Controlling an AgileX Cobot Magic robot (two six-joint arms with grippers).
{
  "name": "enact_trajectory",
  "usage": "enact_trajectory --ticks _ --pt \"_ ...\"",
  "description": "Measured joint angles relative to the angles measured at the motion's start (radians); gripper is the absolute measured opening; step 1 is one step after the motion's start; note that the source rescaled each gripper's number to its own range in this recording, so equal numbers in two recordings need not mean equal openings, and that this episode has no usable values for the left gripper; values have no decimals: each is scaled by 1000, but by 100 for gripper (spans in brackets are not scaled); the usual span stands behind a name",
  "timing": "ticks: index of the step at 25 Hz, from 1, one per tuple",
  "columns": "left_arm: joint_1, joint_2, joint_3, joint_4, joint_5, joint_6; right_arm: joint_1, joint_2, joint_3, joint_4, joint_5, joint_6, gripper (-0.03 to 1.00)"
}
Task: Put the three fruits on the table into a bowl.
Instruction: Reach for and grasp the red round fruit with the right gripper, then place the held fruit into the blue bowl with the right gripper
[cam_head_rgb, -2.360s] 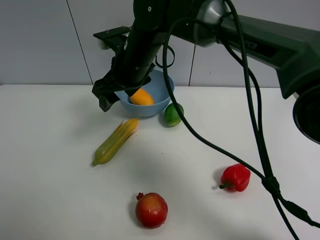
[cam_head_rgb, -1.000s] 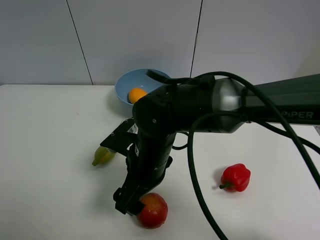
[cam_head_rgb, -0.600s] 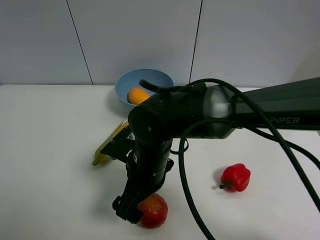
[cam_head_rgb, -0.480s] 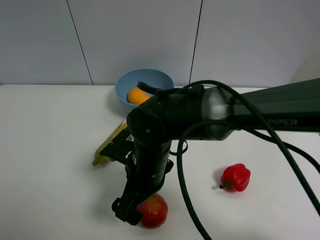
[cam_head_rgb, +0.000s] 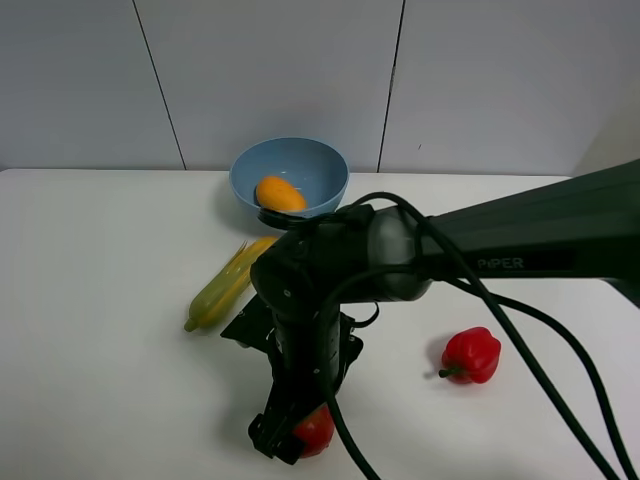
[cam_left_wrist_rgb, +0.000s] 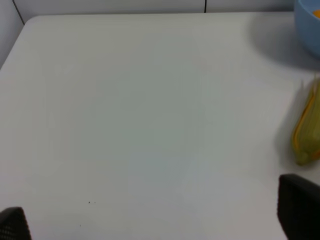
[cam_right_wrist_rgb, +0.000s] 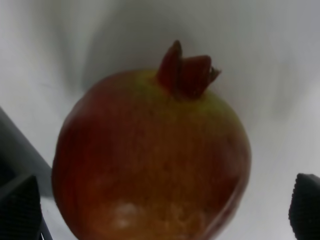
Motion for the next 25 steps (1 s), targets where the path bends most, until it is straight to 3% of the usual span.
enact_trajectory --ticks 8,10,11,12,14,21,25 --pt "0 0 0 0 0 0 0 46 0 9 -13 0 100" --pt "0 0 0 0 0 0 0 53 0 11 -17 10 94" --pt "0 0 0 0 0 0 0 53 0 12 -18 15 86" --pt "0 0 0 0 0 0 0 53 0 14 -18 31 71" --pt "0 0 0 0 0 0 0 53 0 22 -18 58 31" --pt "0 0 0 0 0 0 0 53 -12 28 1 102 29" --pt "0 0 0 0 0 0 -19 4 -131 37 42 102 29"
